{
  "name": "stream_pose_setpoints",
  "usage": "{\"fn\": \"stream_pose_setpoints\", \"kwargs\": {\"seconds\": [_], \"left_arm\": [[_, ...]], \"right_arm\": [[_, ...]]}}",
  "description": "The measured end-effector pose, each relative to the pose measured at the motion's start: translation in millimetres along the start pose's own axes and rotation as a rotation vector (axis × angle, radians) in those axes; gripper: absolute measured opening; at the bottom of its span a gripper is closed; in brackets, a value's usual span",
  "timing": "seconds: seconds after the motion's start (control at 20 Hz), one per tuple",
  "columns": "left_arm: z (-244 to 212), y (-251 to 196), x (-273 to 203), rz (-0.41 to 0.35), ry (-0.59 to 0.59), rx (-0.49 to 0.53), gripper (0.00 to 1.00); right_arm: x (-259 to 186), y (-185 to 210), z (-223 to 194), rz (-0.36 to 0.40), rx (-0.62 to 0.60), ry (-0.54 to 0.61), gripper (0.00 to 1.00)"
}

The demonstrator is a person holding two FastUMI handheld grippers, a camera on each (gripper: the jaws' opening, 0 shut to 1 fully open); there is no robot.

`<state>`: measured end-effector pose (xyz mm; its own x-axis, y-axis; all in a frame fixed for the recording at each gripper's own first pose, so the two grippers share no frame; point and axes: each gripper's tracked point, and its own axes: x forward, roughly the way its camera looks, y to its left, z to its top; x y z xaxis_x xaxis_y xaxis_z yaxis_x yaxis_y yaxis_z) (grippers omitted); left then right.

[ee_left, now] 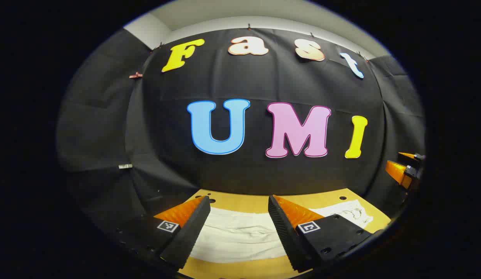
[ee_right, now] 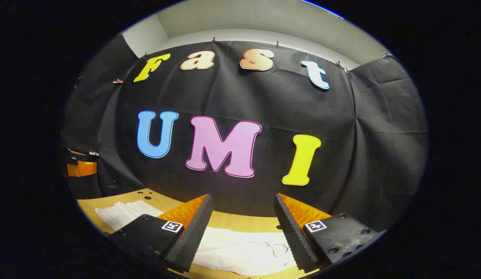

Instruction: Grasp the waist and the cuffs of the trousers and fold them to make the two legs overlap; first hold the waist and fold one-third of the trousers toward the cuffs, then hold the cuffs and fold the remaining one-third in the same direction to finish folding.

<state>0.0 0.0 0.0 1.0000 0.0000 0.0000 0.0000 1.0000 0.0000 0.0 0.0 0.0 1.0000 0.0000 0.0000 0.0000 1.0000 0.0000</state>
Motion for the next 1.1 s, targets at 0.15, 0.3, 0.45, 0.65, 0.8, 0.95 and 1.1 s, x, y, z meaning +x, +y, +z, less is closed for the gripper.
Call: {"fn": "stream_pose_setpoints", "kwargs": {"seconds": [0.15, 0.3, 0.45, 0.65, 0.8, 0.95, 1.1], "left_arm": [[5, -5, 10, -0.046, -0.018, 0.067, 0.95], [0, -11, 14, -0.090, -0.024, 0.142, 0.96], [1, -20, 14, -0.126, -0.034, 0.162, 0.96], [0, -26, 15, -0.138, -0.027, 0.124, 0.97], [-4, -24, 16, -0.129, -0.024, 0.107, 0.96], [-11, -14, 17, -0.109, -0.003, 0.084, 0.96], [-20, -1, 20, -0.090, 0.020, 0.083, 0.96]], "right_arm": [[4, 2, -7, -0.019, -0.015, 0.024, 0.98], [6, -5, -8, -0.039, -0.065, 0.016, 0.98], [4, -14, -12, -0.063, -0.059, 0.029, 0.98], [2, -18, -17, -0.075, -0.042, 0.042, 0.98], [2, -19, -23, -0.072, -0.024, 0.059, 0.98], [3, -20, -28, -0.062, -0.008, 0.069, 0.98], [4, -26, -38, -0.055, -0.010, 0.089, 0.98]]}}
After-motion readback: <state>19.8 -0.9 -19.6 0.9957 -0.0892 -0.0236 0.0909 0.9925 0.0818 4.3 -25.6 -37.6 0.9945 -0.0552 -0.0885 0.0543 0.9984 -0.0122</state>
